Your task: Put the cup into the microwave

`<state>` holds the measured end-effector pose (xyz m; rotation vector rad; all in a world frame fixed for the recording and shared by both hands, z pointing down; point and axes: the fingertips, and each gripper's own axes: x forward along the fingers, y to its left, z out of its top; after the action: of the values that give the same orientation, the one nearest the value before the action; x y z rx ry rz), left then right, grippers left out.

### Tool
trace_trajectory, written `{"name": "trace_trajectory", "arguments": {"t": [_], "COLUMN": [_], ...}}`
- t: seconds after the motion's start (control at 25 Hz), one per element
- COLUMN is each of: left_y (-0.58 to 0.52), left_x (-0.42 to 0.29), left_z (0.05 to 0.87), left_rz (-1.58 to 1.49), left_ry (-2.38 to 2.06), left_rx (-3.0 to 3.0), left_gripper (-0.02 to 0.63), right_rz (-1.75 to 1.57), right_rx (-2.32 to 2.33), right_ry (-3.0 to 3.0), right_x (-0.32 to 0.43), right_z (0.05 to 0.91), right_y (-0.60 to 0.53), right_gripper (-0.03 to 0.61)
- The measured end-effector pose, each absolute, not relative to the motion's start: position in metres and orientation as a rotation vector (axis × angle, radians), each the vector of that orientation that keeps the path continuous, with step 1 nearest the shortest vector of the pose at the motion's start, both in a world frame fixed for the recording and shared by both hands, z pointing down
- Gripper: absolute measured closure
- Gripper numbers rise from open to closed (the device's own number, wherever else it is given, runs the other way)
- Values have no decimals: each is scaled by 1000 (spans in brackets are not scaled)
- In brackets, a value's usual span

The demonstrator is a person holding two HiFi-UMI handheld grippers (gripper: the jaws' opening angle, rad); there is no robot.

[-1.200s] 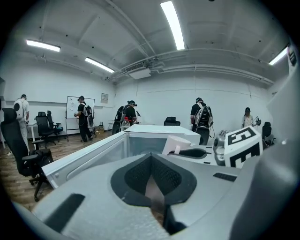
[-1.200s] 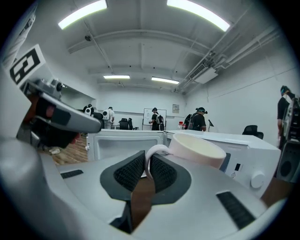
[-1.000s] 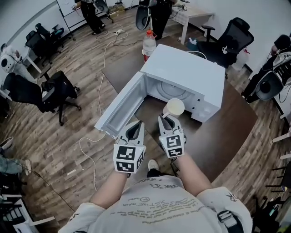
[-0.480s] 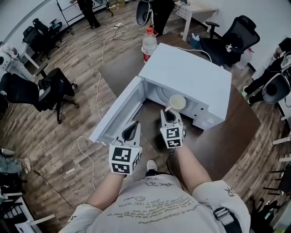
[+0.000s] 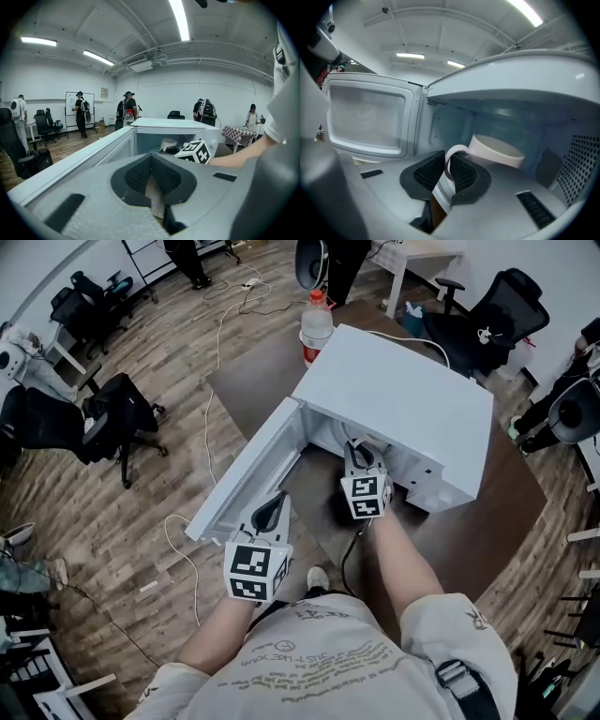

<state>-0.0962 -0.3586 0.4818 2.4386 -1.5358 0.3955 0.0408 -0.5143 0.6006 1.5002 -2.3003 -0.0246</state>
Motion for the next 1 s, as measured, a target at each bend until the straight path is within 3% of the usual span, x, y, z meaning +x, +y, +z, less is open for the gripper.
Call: {"name": "trace_trajectory", "arguments": {"t": [0.8, 1.0], "left_y": [-359, -362], "left_x": [-98, -91], "left_z": [487, 484], "left_rz": [436, 444], "left_ry": [-1552, -1566], "left_rx": [2428, 2443], "left_gripper": [600, 600], "right_rz": [-36, -11], "right_rx": [1549, 1568], "right_ry": [-2185, -2175], "right_x": [52, 52], "right_z": [621, 622], "right_y": [-557, -553], "right_gripper": [529, 465]}}
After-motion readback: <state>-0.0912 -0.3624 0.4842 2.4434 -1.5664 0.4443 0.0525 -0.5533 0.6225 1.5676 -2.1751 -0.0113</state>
